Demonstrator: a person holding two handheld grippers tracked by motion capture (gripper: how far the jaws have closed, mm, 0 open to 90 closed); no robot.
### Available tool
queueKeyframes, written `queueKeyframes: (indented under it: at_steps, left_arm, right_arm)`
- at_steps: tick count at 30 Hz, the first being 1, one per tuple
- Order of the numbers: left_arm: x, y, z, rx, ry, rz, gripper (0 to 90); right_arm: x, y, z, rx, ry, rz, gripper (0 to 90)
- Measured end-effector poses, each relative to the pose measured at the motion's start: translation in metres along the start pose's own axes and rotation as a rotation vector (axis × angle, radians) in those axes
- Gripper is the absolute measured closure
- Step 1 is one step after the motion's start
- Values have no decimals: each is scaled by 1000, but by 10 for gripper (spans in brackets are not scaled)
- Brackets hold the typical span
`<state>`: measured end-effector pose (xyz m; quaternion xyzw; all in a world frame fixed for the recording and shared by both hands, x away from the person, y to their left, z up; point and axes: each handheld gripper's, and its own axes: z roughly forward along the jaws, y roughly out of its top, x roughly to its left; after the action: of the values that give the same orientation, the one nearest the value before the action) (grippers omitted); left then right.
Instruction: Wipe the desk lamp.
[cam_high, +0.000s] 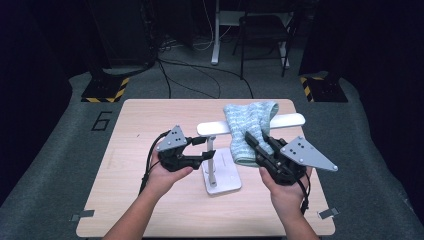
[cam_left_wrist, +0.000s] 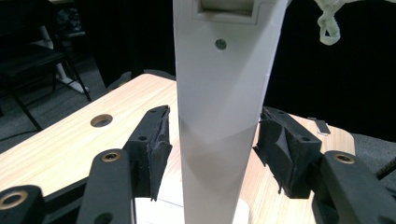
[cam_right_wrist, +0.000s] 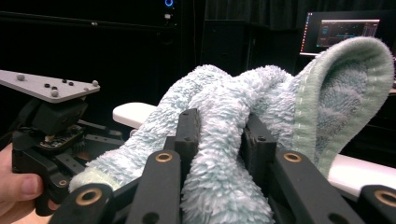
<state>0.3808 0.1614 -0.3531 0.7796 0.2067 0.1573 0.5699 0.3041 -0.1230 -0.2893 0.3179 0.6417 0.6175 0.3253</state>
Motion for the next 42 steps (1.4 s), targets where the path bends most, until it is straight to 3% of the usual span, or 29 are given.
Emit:
queueKeyframes:
  at_steps: [4, 12, 21, 39, 42]
  left_arm:
    - [-1, 0, 3, 6, -8, 10, 519]
    - [-2, 1, 8, -1, 18, 11, 531]
    - [10, 4, 16, -3, 18, 7, 533]
    - [31, 7, 34, -22, 81, -7, 533]
    - [32, 7, 37, -34, 99, -26, 533]
  right_arm:
    - [-2, 0, 0, -3, 1, -1, 716]
    - [-4, -1, -1, -2, -4, 4, 716]
    - [-5, -1, 1, -1, -8, 4, 716]
    - [4, -6, -7, -7, 12, -18, 717]
    - [6, -7, -9, -12, 16, -26, 716]
